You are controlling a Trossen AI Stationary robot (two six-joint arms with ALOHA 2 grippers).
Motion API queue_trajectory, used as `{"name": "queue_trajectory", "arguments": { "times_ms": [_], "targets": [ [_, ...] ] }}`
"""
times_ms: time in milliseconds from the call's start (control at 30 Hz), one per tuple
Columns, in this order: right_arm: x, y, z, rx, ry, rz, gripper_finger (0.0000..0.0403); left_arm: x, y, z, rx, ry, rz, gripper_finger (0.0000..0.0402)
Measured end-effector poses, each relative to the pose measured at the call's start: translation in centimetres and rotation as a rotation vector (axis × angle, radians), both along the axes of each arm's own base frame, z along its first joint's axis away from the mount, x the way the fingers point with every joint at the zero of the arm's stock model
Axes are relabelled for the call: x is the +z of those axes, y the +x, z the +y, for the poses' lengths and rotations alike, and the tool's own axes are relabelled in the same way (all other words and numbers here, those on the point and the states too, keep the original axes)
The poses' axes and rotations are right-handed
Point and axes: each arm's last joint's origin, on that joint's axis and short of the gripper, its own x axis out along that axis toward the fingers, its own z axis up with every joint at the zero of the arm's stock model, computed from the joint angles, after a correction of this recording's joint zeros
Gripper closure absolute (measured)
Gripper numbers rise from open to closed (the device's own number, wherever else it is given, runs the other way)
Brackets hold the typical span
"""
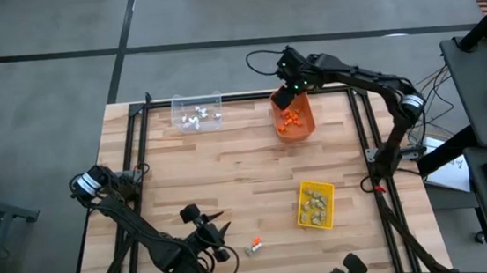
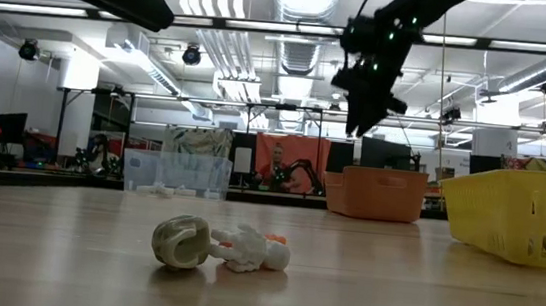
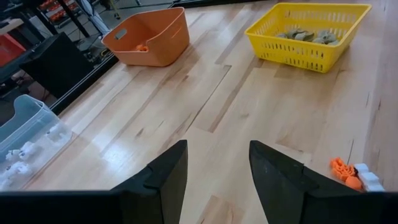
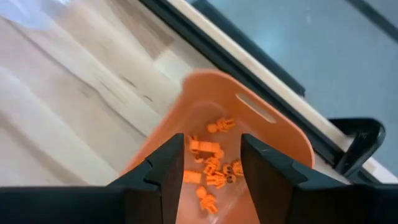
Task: Sort Halloween decoration
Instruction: Put the gray skull toy into the yellow bin
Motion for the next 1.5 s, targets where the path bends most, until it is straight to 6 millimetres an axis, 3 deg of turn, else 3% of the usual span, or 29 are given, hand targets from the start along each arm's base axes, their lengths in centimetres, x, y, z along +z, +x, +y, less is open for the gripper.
{"name": "queue_trajectory", "arguments": {
  "times_ms": [167,333,667,967,1167,1300,1500],
  "targets": [
    [3.3,-0.4,2.5,0.039,-0.056,-0.081,0.0267,0.0,0.2,0.2,0.007,0.001,0.000,0.0247],
    [5.9,-0.4,6.6,0.140,-0.096,-0.150,0.0277,0.0,0.4,0.4,0.017,0.001,-0.001,0.0247],
    [8.1,0.6,15.9,0.326,-0.214,-0.191,0.0276,0.0,0.8,0.7,0.032,-0.014,-0.015,0.0247],
    [8.3,2.1,23.2,0.564,-0.234,-0.276,0.0277,0.0,0.9,0.6,0.031,-0.025,-0.024,0.0247],
    [7.2,2.8,27.5,0.711,-0.261,-0.402,0.0282,0.0,1.0,0.6,0.029,-0.024,-0.022,0.0247],
    [6.0,2.9,29.3,0.762,-0.256,-0.449,0.0281,0.1,1.2,0.4,0.011,-0.027,-0.023,0.0247],
    [3.5,2.9,30.5,0.793,-0.252,-0.473,0.0280,0.2,1.6,0.0,-0.033,-0.026,-0.015,0.0247]
  ]
}}
